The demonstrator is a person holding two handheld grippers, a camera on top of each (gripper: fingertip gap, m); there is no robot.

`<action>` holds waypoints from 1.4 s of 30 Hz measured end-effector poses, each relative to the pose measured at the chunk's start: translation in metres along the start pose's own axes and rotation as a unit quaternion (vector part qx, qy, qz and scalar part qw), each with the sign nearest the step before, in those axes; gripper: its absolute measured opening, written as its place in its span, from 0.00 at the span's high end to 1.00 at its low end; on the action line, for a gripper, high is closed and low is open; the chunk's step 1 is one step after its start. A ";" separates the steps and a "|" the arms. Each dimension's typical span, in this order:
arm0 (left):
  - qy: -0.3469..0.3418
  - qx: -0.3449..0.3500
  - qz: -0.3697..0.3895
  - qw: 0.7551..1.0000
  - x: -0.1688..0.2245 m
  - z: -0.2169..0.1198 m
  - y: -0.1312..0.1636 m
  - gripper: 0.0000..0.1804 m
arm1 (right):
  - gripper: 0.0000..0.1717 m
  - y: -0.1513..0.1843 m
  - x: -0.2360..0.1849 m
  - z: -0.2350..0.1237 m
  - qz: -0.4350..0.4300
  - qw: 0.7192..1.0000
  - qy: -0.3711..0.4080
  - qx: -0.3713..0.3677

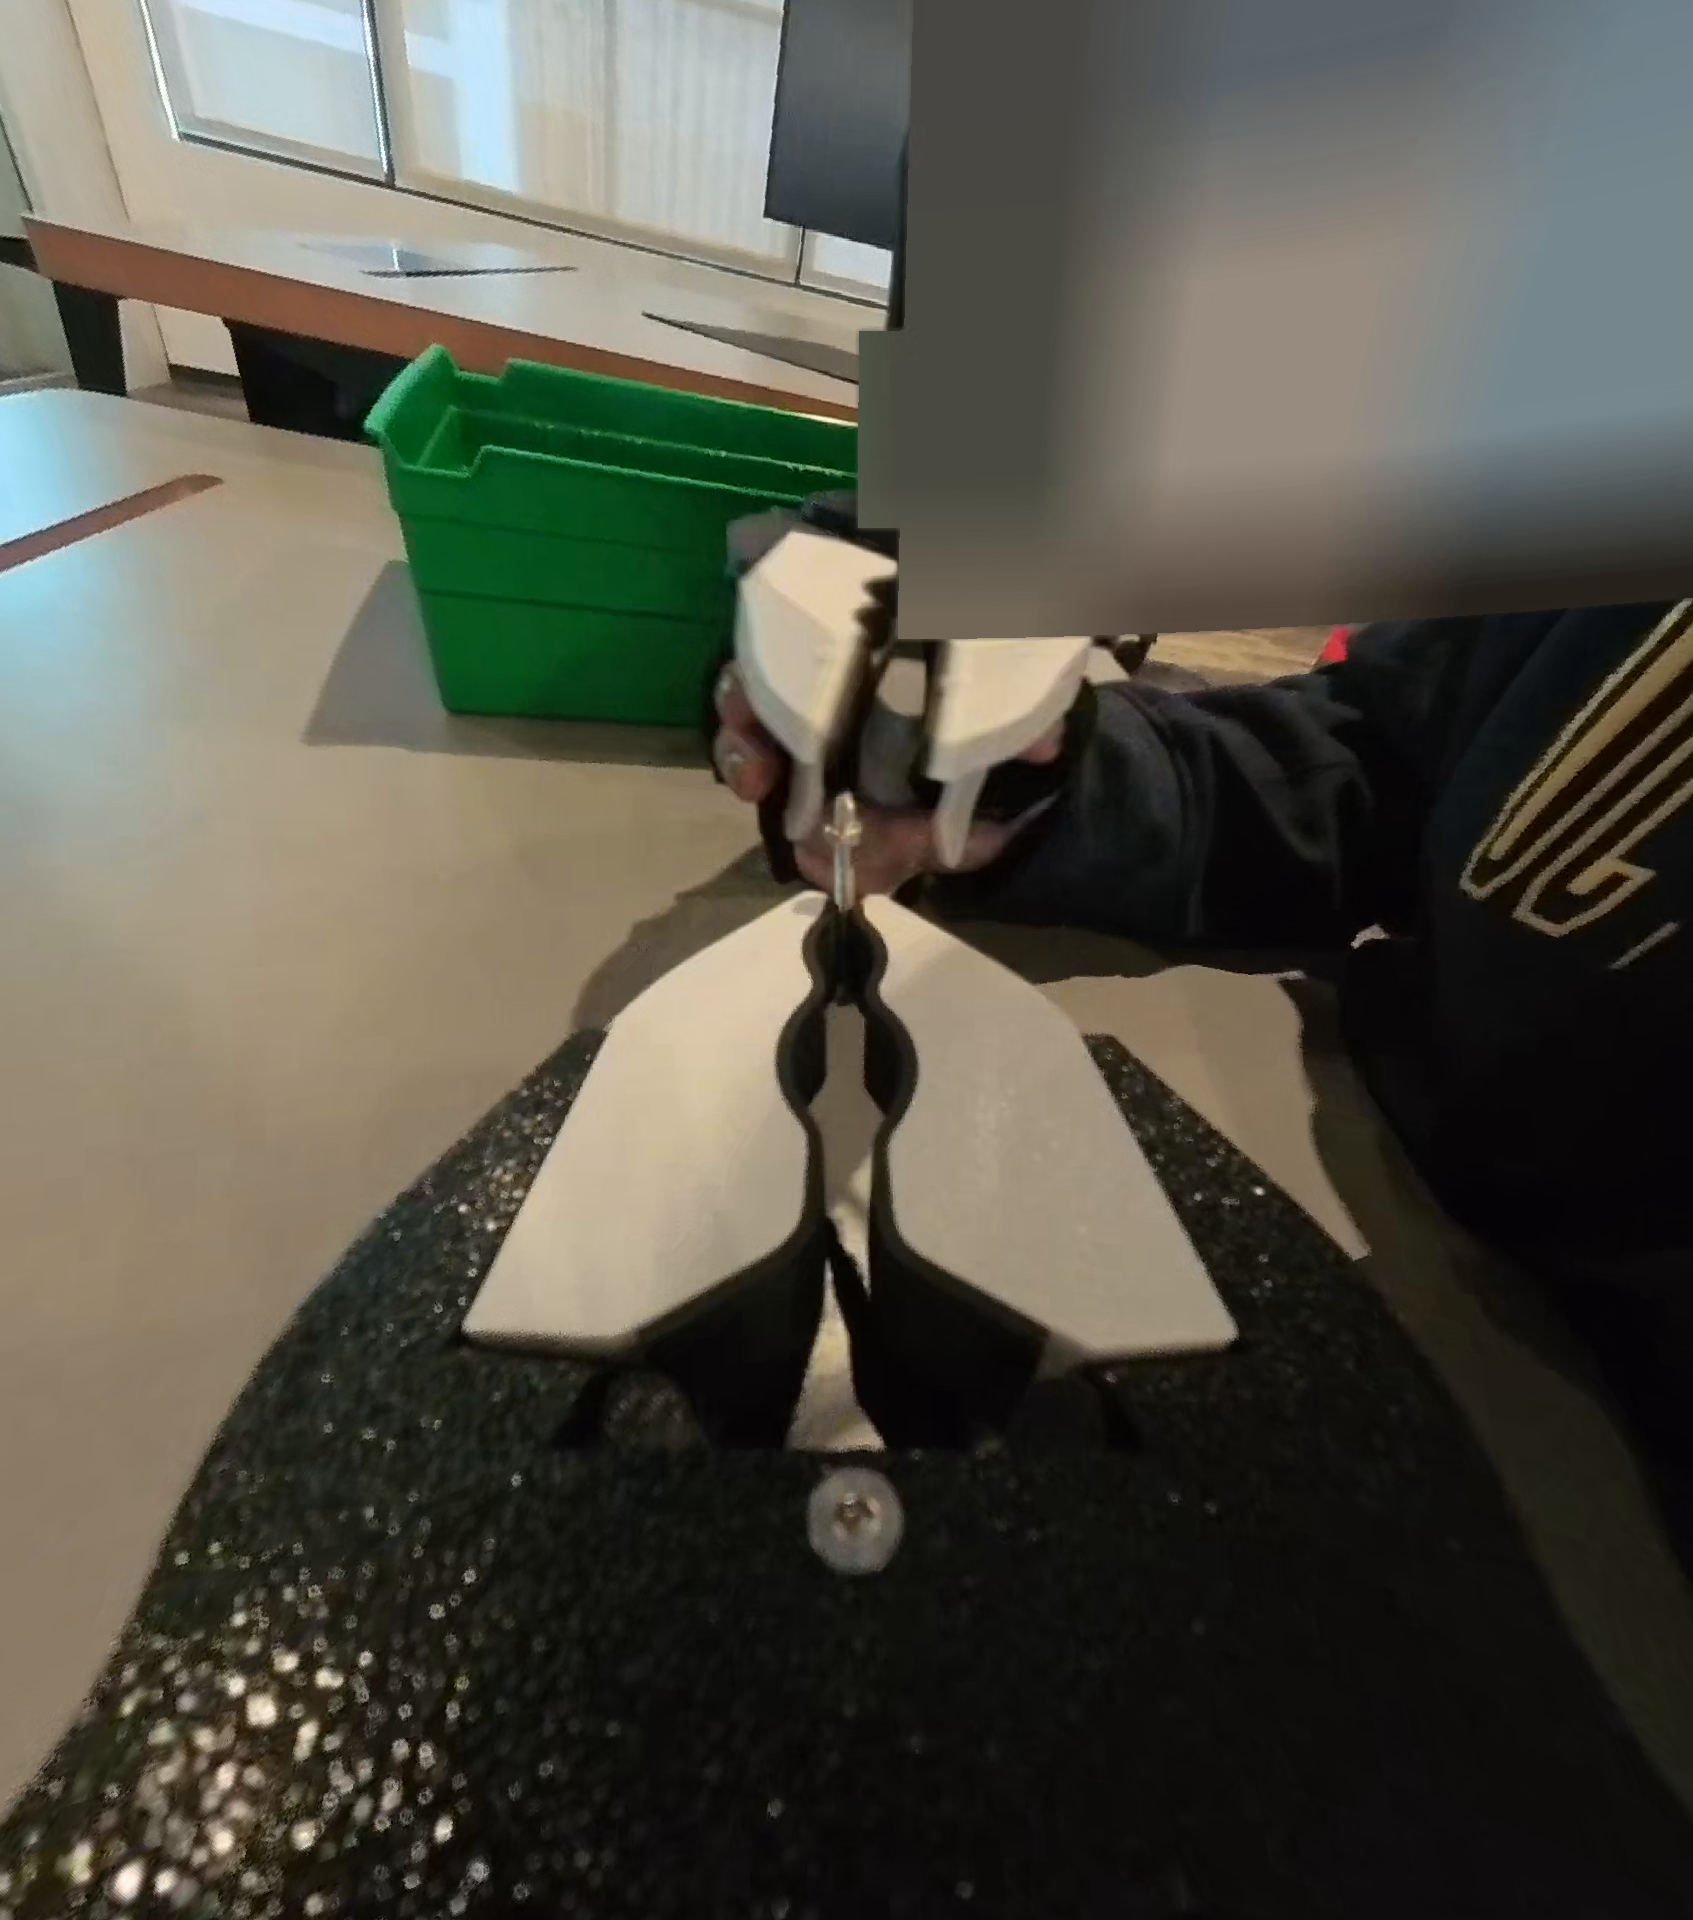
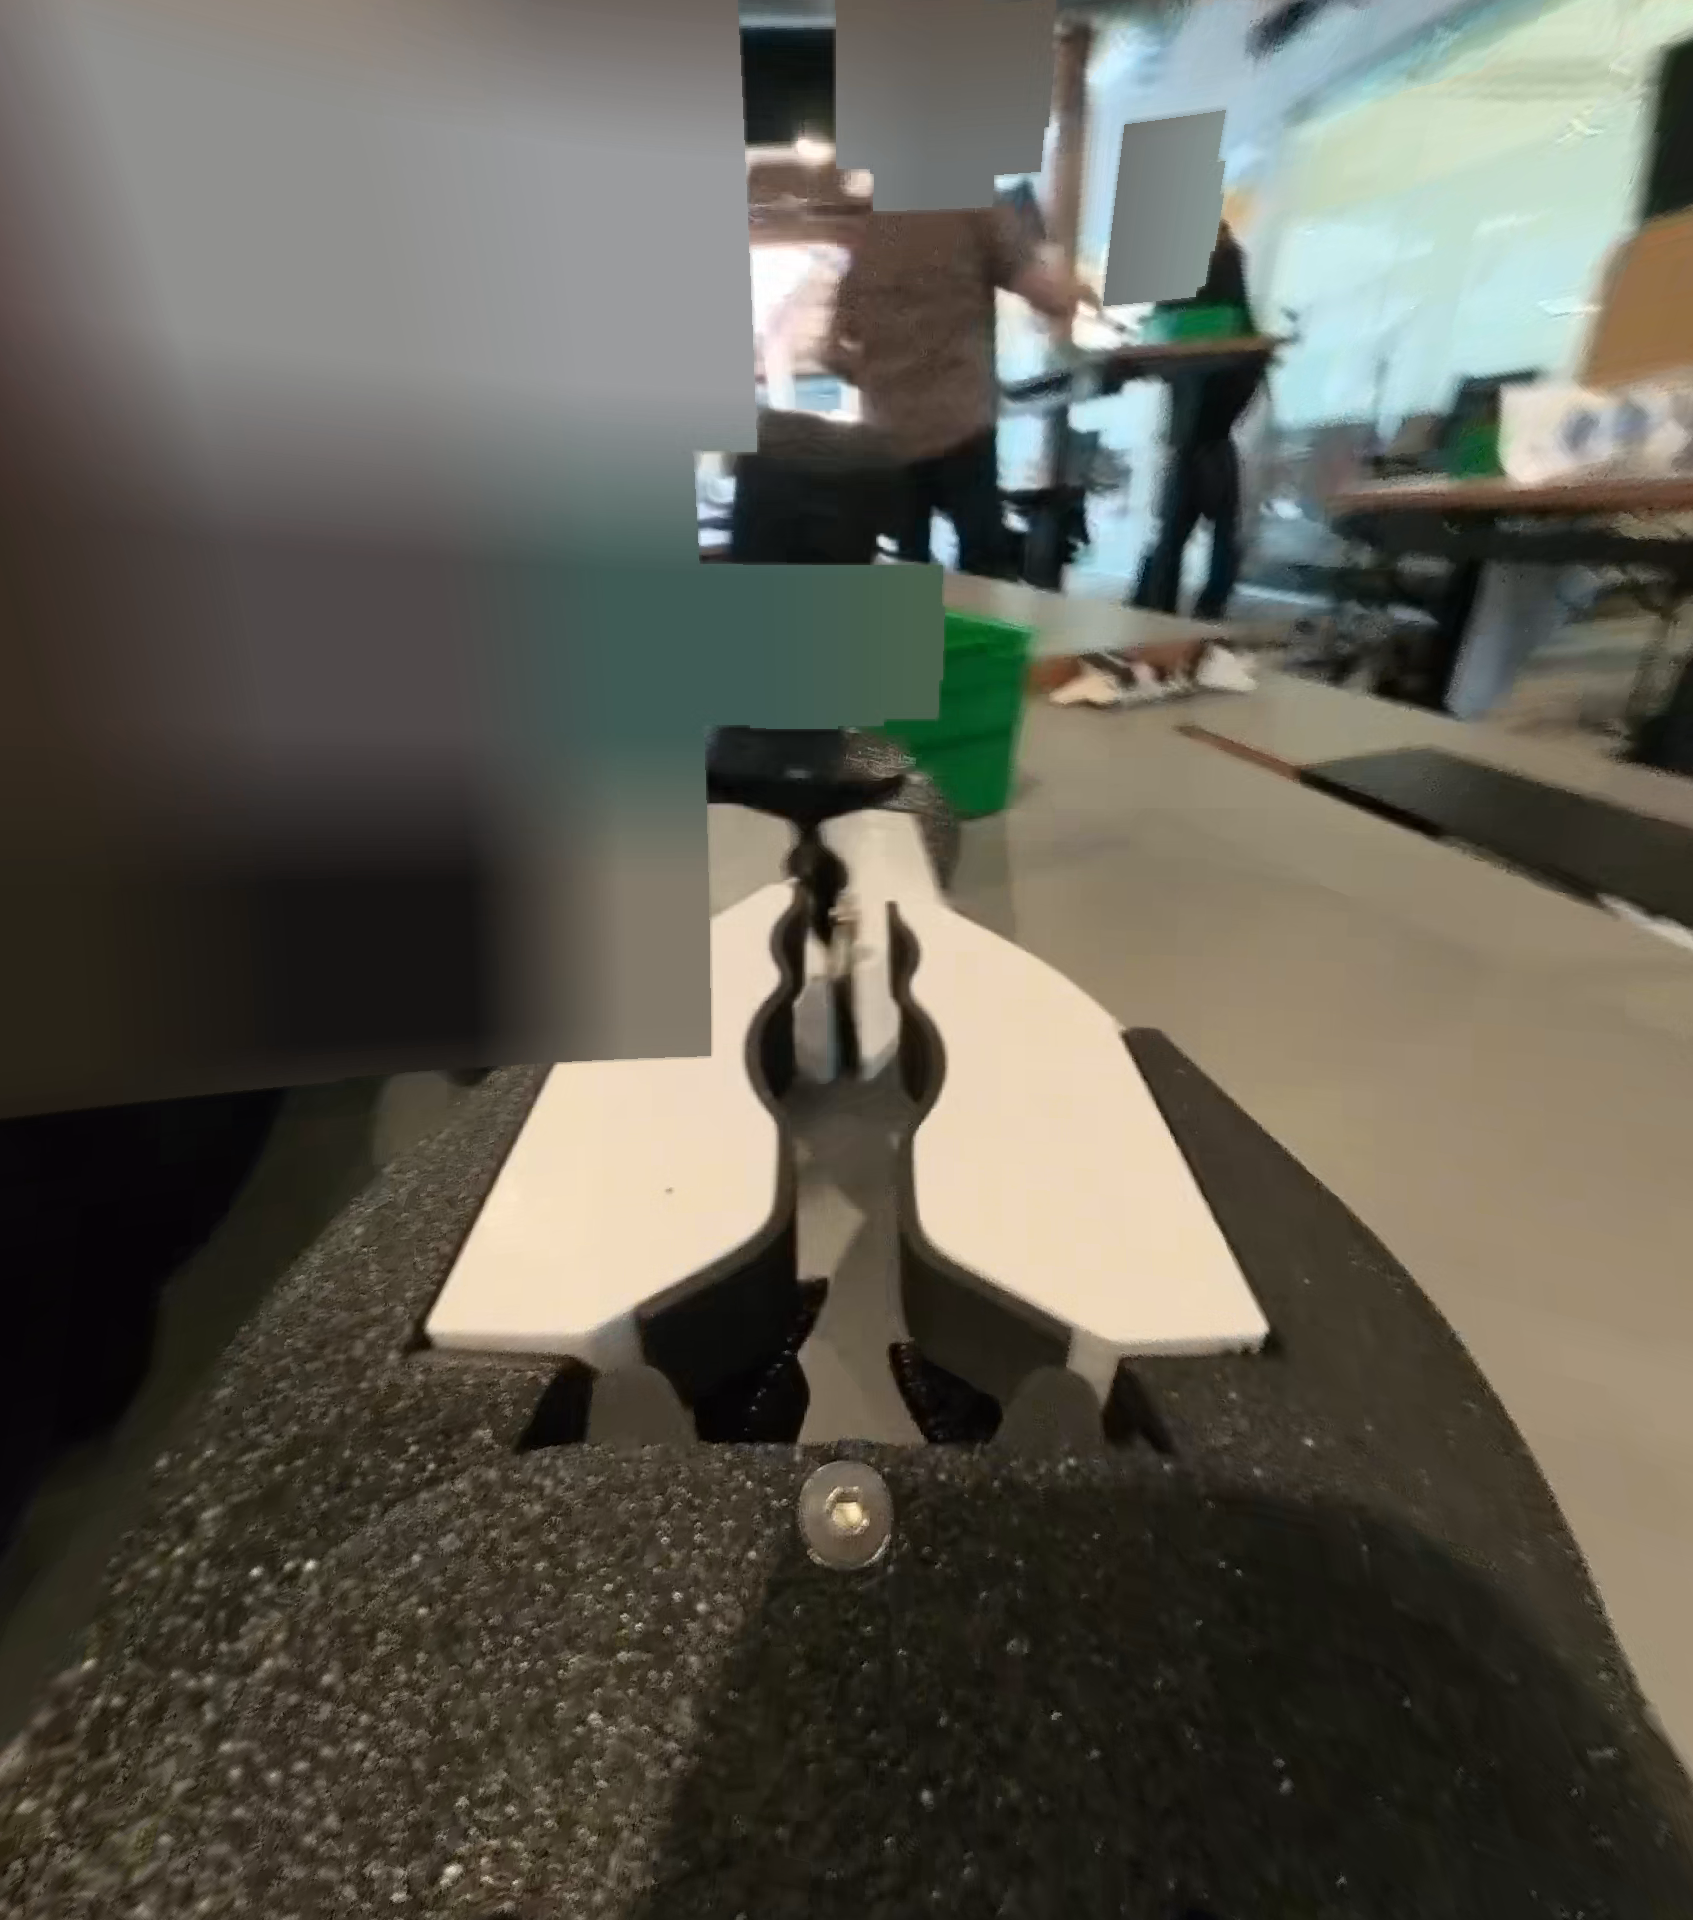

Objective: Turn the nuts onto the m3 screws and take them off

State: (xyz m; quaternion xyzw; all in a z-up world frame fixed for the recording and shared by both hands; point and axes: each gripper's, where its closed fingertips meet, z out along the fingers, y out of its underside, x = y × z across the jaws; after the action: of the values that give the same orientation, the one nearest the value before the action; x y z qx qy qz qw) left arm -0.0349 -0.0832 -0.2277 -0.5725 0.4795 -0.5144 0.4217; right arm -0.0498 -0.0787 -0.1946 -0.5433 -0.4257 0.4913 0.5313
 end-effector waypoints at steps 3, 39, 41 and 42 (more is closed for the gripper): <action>-0.004 -0.021 0.012 1.000 0.002 0.003 0.005 1.00 | 0.87 0.015 -0.001 0.012 0.006 0.999 0.001 -0.042; -0.215 0.022 0.092 0.972 -0.048 -0.022 -0.004 0.59 | 0.97 0.014 0.100 -0.295 0.144 0.741 0.458 -0.469; -0.217 0.023 0.089 0.972 -0.048 -0.021 -0.004 0.59 | 0.97 0.039 0.104 -0.315 0.174 0.709 0.461 -0.505; -0.217 0.024 0.089 0.972 -0.048 -0.022 -0.004 0.59 | 0.97 0.049 0.104 -0.319 0.185 0.699 0.459 -0.517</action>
State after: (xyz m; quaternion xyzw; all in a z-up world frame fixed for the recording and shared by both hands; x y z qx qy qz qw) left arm -0.0565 -0.0347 -0.2307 -0.6154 0.4125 -0.3497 0.5735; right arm 0.2784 -0.0307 -0.2665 -0.9583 -0.2072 -0.0280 0.1948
